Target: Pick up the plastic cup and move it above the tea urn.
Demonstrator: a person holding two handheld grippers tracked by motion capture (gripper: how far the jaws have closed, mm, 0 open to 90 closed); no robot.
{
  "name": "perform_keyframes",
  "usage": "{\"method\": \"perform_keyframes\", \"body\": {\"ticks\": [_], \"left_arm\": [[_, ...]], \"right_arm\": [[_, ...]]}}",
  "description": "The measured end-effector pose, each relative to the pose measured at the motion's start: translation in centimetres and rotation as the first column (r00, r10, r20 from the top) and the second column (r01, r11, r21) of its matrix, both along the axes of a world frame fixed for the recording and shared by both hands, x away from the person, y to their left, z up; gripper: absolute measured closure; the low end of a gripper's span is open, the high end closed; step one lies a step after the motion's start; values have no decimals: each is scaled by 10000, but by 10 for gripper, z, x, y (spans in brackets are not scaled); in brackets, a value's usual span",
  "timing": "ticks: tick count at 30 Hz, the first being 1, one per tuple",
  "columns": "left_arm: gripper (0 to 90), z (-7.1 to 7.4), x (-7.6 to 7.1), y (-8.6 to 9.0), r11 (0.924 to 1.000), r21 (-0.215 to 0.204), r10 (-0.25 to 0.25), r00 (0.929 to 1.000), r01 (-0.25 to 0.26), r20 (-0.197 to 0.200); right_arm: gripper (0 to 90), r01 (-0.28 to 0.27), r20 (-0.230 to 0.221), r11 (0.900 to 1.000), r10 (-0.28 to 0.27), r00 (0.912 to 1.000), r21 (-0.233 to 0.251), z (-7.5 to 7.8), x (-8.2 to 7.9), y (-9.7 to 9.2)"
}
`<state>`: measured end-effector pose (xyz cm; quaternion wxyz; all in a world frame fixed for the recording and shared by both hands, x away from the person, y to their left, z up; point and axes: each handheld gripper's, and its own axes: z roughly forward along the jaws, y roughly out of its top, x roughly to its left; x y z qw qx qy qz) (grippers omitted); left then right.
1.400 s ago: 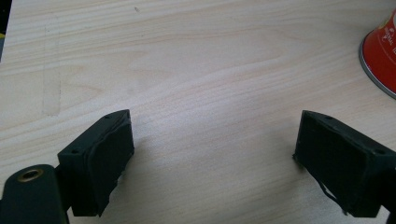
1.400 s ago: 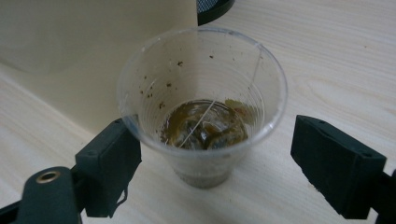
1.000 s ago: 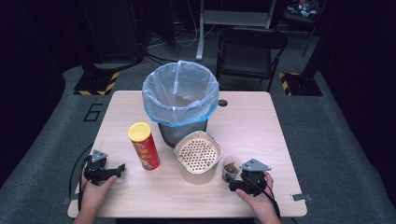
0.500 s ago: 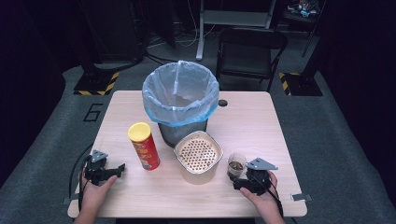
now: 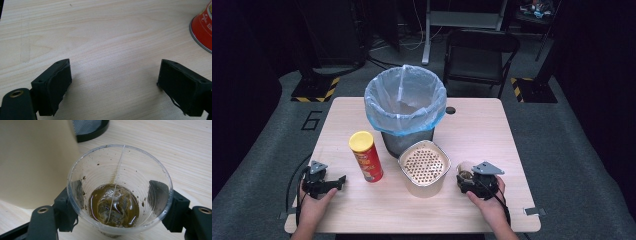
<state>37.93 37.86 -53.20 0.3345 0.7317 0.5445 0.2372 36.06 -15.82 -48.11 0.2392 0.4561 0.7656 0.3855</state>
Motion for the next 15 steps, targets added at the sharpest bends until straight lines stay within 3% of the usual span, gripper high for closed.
{"method": "perform_keyframes", "body": {"ticks": [4,9,15], "left_arm": [[113,0,0,0,10000,1,-1,10000,1,-5],[113,0,0,0,10000,2,-2,10000,2,-1],[113,0,0,0,10000,2,0,10000,0,1]], "right_arm": [[280,101,49,9999,-101,9999,0,1,4,-16],[280,447,39,9989,-448,9990,113,0,11,-54],[281,639,-33,9979,-639,9980,138,1,17,-77]]}}
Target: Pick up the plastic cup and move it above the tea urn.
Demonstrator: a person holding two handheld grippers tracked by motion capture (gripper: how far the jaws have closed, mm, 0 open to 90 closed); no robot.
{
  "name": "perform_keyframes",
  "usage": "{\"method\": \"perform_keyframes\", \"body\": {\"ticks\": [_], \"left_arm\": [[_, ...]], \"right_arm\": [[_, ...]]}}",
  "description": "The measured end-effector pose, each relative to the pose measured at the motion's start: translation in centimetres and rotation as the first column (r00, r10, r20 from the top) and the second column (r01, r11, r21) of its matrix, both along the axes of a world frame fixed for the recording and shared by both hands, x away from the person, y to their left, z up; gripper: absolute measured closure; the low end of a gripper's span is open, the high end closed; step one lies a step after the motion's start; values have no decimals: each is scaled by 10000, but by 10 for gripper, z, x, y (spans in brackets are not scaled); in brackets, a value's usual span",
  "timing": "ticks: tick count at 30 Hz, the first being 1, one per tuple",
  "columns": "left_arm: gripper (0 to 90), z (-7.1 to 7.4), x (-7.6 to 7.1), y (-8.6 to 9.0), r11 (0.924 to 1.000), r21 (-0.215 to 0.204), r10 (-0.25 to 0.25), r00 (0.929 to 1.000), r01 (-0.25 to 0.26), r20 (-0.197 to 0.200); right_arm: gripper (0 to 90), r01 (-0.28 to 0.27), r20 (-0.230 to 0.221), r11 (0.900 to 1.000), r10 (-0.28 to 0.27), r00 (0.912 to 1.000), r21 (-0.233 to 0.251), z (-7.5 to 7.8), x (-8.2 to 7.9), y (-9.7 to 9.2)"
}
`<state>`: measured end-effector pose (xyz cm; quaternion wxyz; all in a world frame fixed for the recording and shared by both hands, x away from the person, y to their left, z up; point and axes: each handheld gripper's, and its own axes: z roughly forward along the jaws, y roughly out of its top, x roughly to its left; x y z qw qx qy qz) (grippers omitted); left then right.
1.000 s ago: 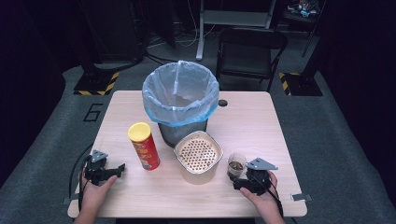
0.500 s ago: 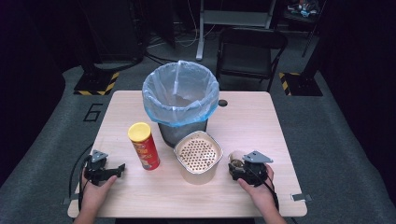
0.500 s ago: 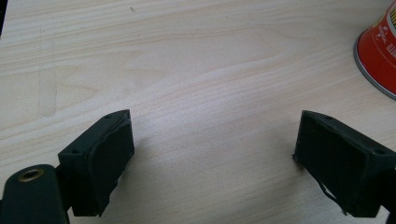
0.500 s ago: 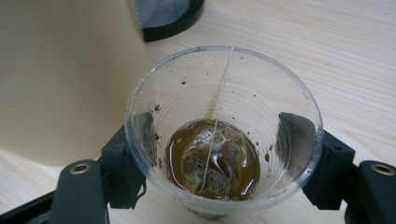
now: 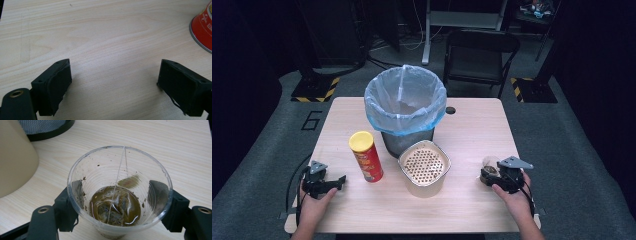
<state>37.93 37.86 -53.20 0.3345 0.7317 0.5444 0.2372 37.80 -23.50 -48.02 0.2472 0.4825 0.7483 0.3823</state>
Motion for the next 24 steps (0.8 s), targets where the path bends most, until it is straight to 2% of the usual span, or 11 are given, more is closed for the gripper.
{"method": "perform_keyframes", "body": {"ticks": [4,5,6,12,15,17,19,24], "left_arm": [[113,0,0,0,10000,-1,-1,10000,1,-3],[113,0,0,0,10000,2,-2,10000,2,-4],[113,0,0,0,10000,0,-1,10000,1,0],[113,0,0,0,10000,1,-4,10000,4,-3],[113,0,0,0,10000,1,-3,10000,3,-2],[113,0,0,0,10000,-1,-1,10000,1,1],[113,0,0,0,10000,-2,1,10000,-1,0],[113,0,0,0,10000,2,-3,10000,3,-3]], "right_arm": [[269,-40,46,10000,40,10000,58,-1,0,-5],[252,-121,25,9998,120,9999,141,-1,0,-5],[197,-164,-29,9993,166,9999,345,-1,-1,-6],[184,-183,259,9991,173,9995,377,7,-4,-6],[180,-173,375,9992,159,9992,370,14,-6,-6],[193,-71,671,9999,64,9977,114,23,-9,-5],[196,-11,744,9999,1,9972,129,27,-10,-5],[231,224,1165,9996,-244,9929,182,49,-11,-3]]}}
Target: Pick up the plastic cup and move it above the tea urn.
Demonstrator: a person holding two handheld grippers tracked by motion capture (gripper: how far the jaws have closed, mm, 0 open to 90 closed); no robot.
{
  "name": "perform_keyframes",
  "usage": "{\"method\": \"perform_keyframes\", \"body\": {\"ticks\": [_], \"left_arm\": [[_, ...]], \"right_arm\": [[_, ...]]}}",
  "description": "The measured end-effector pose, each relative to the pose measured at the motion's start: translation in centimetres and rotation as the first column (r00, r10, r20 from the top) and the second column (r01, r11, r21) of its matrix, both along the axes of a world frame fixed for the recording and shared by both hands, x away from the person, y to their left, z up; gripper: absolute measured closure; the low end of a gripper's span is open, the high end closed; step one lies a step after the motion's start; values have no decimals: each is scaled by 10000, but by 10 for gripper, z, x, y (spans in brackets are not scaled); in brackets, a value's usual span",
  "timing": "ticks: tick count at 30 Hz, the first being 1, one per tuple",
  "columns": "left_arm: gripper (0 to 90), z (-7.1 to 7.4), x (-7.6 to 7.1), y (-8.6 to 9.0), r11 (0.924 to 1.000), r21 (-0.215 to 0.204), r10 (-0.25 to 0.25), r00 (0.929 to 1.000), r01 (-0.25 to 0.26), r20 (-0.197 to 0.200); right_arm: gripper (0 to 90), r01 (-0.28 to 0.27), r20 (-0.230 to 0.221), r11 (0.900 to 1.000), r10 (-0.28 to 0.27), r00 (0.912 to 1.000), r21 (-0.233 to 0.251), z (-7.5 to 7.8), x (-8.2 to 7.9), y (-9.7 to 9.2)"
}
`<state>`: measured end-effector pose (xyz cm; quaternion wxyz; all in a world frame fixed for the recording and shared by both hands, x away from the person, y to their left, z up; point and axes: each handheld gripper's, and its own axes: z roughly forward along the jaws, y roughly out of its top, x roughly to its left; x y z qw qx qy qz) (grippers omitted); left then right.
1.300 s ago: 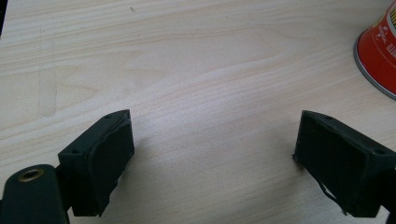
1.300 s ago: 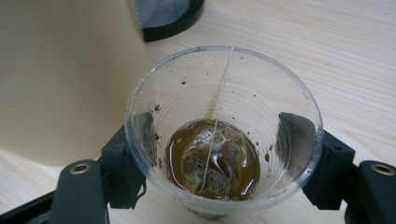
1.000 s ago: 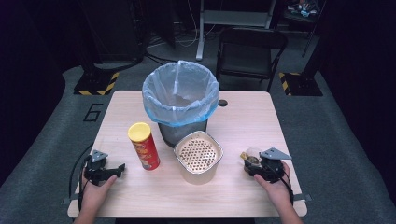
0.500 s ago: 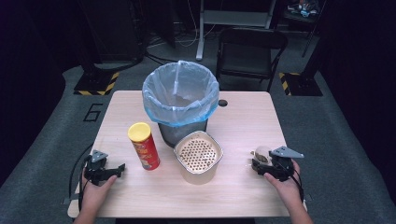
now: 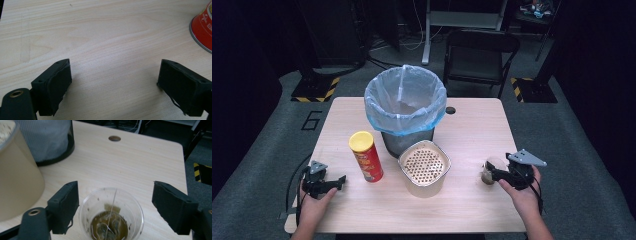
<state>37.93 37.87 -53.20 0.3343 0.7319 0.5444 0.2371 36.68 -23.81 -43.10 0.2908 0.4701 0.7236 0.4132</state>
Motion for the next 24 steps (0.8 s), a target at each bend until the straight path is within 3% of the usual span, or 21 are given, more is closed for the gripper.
{"method": "perform_keyframes", "body": {"ticks": [1,2,3,4,6,8,9,10,11,12,13,14,17,18,19,20,21,24], "left_arm": [[113,0,0,0,10000,-1,1,10000,-1,3],[113,0,0,0,10000,-2,0,10000,0,2],[113,0,0,0,10000,-2,0,10000,0,2],[113,0,0,0,10000,-1,2,10000,-2,2],[113,0,0,0,10000,-1,0,10000,0,0],[113,0,0,0,10000,-3,1,10000,-1,1],[113,0,0,0,10000,-3,1,10000,-1,1],[113,0,0,0,10000,-2,0,10000,0,0],[113,0,0,0,10000,-2,0,10000,0,0],[113,0,0,0,10000,-1,0,10000,0,-1],[113,0,0,0,10000,3,-5,10000,5,-3],[113,0,0,0,10000,-4,-3,10000,3,0],[114,0,0,0,10000,-17,-13,10000,13,1],[114,0,0,0,10000,-3,-62,10000,62,-1],[114,0,0,0,10000,-7,-84,10000,84,-7],[114,0,0,0,9999,46,-108,9999,108,3],[114,0,0,0,9999,13,-121,9999,121,-3],[114,0,0,0,9999,45,-135,9999,135,-2]], "right_arm": [[264,35,61,10000,-35,10000,21,5,0,3],[405,-284,19,9995,283,9996,125,15,-1,14],[405,-284,19,9995,283,9996,125,15,-1,14],[462,-835,-207,9963,839,9963,176,21,1,30],[497,-1080,-318,9939,1086,9936,209,23,1,37],[534,-2107,-575,9765,2131,9753,455,31,5,69],[534,-2107,-575,9765,2131,9753,455,31,5,69],[540,-2526,-615,9663,2554,9649,505,35,10,87],[540,-2526,-615,9663,2554,9649,505,35,10,87],[540,-2853,-811,9570,2888,9539,521,35,16,102],[540,-2853,-811,9570,2888,9539,521,35,16,102],[547,-3026,-1012,9526,3041,9472,302,31,23,114],[582,-3114,-1402,9501,3110,9400,199,25,29,121],[638,-3278,-1768,9444,3273,9282,270,19,33,122],[638,-3278,-1768,9444,3273,9282,270,19,33,122],[659,-3392,-1921,9388,3444,9190,602,16,34,122],[674,-3460,-1951,9359,3521,9154,657,16,34,121],[677,-3564,-1970,9332,3582,9126,454,17,31,121]]}}
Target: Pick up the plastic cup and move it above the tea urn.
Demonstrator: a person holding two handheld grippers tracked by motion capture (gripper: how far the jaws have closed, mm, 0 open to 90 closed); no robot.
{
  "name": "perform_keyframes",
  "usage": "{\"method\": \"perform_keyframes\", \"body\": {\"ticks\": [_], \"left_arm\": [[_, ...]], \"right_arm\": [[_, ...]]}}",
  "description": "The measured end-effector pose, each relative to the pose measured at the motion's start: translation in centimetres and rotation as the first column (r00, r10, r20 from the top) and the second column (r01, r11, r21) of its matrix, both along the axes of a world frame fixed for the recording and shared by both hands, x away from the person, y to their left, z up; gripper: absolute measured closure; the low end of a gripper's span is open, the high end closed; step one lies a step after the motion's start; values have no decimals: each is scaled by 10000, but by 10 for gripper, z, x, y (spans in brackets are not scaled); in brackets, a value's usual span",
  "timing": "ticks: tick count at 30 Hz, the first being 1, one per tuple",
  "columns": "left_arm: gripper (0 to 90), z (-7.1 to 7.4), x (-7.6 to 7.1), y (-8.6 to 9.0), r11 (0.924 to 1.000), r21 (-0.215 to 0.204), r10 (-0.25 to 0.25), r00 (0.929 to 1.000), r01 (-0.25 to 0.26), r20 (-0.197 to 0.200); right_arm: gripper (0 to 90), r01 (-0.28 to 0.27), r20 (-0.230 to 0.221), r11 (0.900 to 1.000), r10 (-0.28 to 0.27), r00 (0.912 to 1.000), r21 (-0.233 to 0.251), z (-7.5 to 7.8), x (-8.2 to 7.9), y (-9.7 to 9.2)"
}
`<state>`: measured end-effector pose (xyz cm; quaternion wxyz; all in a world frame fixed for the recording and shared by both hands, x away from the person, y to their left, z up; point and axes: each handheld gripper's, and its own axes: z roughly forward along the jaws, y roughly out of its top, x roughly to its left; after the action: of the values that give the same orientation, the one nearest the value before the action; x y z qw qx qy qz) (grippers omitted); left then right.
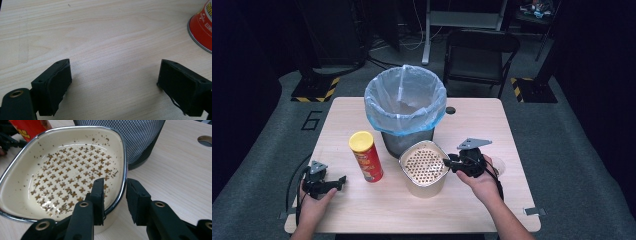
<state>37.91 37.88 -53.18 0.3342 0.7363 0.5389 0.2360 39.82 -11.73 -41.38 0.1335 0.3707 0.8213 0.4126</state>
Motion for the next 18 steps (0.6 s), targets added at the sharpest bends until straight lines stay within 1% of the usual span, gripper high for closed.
{"method": "perform_keyframes", "body": {"ticks": [2,4,5,7,8,9,10,11,12,13,14,15,16,17,18], "left_arm": [[114,0,0,0,10000,-19,11,10000,-11,-4],[113,0,0,0,10000,-21,11,10000,-11,-3],[114,0,0,0,10000,-21,11,10000,-11,-3],[113,0,0,0,10000,25,6,10000,-6,6],[113,0,0,0,10000,-23,12,10000,-12,-5],[113,0,0,0,10000,-19,9,10000,-9,-4],[114,0,0,0,10000,-16,10,10000,-10,-2],[114,0,0,0,10000,24,4,10000,-4,7],[114,0,0,0,10000,-23,17,10000,-17,-6],[114,0,0,0,10000,-23,17,10000,-17,-6],[114,0,0,0,10000,-28,19,10000,-19,1],[114,0,0,0,10000,-25,16,10000,-16,0],[114,0,0,0,10000,-23,15,10000,-15,0],[114,0,0,0,10000,-28,21,10000,-21,5],[114,0,0,0,10000,-34,24,10000,-24,3]], "right_arm": [[680,-84,16,9998,84,10000,-162,2,-3,-2],[688,-152,-95,9997,150,9998,-206,3,-9,-8],[688,-152,-95,9997,150,9998,-206,3,-9,-8],[689,-212,16,9993,213,9998,-310,4,-14,-14],[691,-226,79,9992,229,9997,-336,4,-18,-17],[695,-217,111,9992,221,9997,-331,4,-21,-21],[705,-167,154,9996,171,9997,-238,3,-26,-31],[705,-167,154,9996,171,9997,-238,3,-26,-31],[710,-201,210,9995,206,9996,-242,3,-32,-41],[710,-201,210,9995,206,9996,-242,3,-32,-41],[719,-230,273,9994,237,9993,-266,3,-38,-50],[719,-230,273,9994,237,9993,-266,3,-38,-50],[725,-195,278,9994,203,9994,-287,3,-40,-55],[733,-185,287,9995,193,9994,-268,3,-45,-63],[735,-151,281,9996,158,9995,-241,2,-47,-67]]}}
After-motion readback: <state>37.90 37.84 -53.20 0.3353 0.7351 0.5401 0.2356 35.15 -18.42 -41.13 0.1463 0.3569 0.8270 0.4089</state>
